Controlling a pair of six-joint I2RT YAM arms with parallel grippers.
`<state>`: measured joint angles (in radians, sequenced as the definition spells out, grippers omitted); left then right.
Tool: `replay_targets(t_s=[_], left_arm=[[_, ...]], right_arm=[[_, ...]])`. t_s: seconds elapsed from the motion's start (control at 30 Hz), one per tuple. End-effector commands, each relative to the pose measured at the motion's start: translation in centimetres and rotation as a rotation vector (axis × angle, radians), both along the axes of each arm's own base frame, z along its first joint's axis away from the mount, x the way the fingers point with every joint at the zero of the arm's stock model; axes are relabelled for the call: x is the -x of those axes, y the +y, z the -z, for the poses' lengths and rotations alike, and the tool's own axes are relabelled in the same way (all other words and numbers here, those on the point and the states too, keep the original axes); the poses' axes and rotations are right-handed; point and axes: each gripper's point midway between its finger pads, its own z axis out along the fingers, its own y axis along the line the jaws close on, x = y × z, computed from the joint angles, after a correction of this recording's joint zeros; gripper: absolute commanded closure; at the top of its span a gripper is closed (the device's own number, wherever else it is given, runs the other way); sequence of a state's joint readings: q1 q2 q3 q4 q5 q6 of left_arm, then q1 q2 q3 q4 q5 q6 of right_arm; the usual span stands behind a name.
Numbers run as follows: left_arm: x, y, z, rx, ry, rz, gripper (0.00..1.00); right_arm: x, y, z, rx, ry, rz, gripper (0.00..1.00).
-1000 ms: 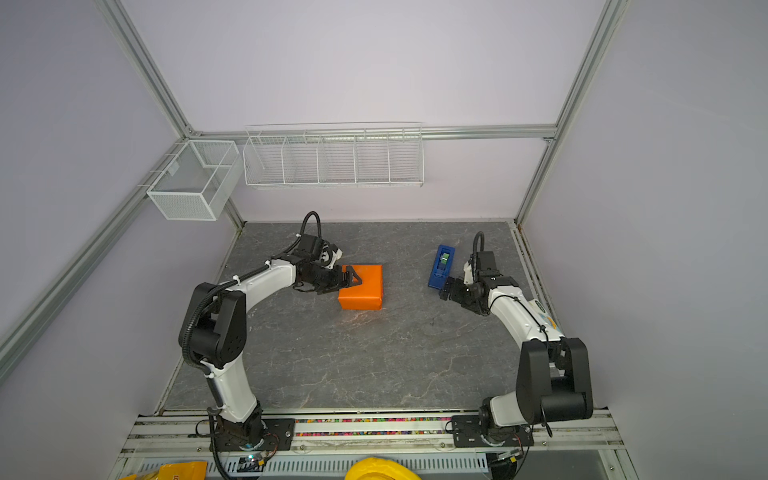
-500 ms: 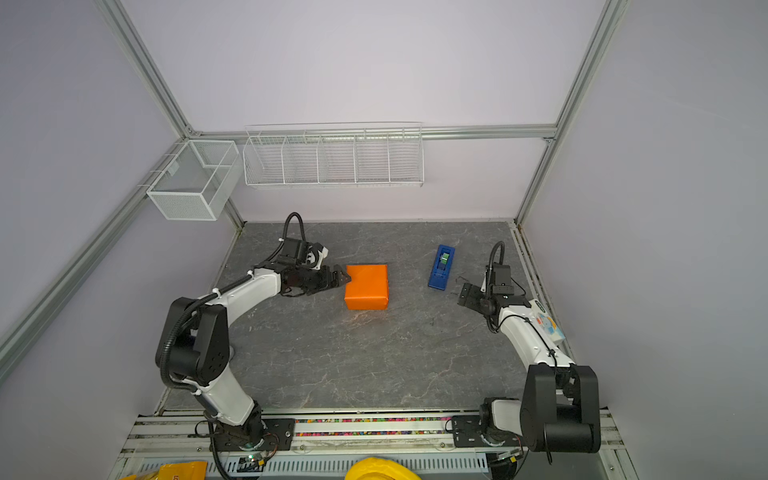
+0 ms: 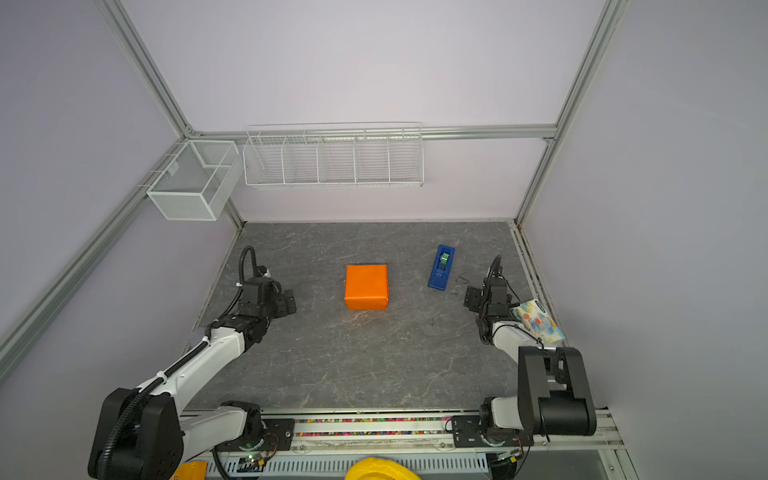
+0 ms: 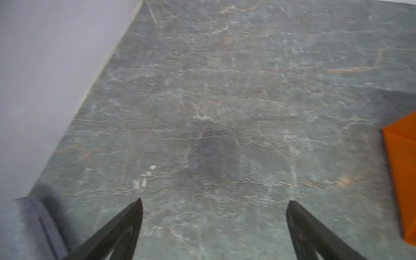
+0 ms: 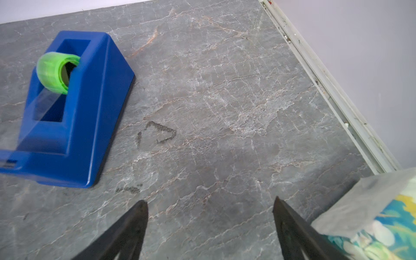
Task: Wrap the gift box in paper
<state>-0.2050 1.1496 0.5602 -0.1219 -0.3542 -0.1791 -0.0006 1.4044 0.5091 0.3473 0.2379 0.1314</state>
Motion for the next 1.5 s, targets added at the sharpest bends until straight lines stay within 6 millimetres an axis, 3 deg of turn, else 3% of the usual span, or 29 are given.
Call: replay_targets(t_s=[0.0, 0.23, 0.43, 0.67, 0.8, 0.93, 1.47], left_arm=[[-0.5, 3.4, -1.1, -0.049, -0.169, -0.118, 0.01], [-3.2, 3.7, -2.1, -0.057, -0.299, -0.044, 0.01], [-5.6, 2.3, -2.8, -0.039, -0.394, 0.048, 0.01], [-7.0, 1.1, -0.3, 0.001, -0.434, 0.134, 0.01], [-7.2, 1.0, 0.2, 0.010, -0.358, 0.133, 0.01], [-7.2, 1.8, 0.0, -0.013, -0.410, 0.090, 0.01], [-7.2, 1.6, 0.0, -0.010, -0.406, 0.102, 0.01]], right_arm=[[-2.0, 1.0, -3.4, 0.109, -0.190, -0.087, 0.10], [-2.2, 1.9, -1.7, 0.090, -0.235, -0.153, 0.11], [-2.2, 2.3, -1.6, 0.085, -0.249, -0.182, 0.11], [-2.1, 2.2, -1.5, 0.087, -0.249, -0.182, 0.11], [-2.2, 2.2, -1.6, 0.085, -0.250, -0.181, 0.11], [-2.2, 2.3, -1.6, 0.086, -0.251, -0.182, 0.11], [-2.1, 2.3, -1.6, 0.088, -0.252, -0.186, 0.11]])
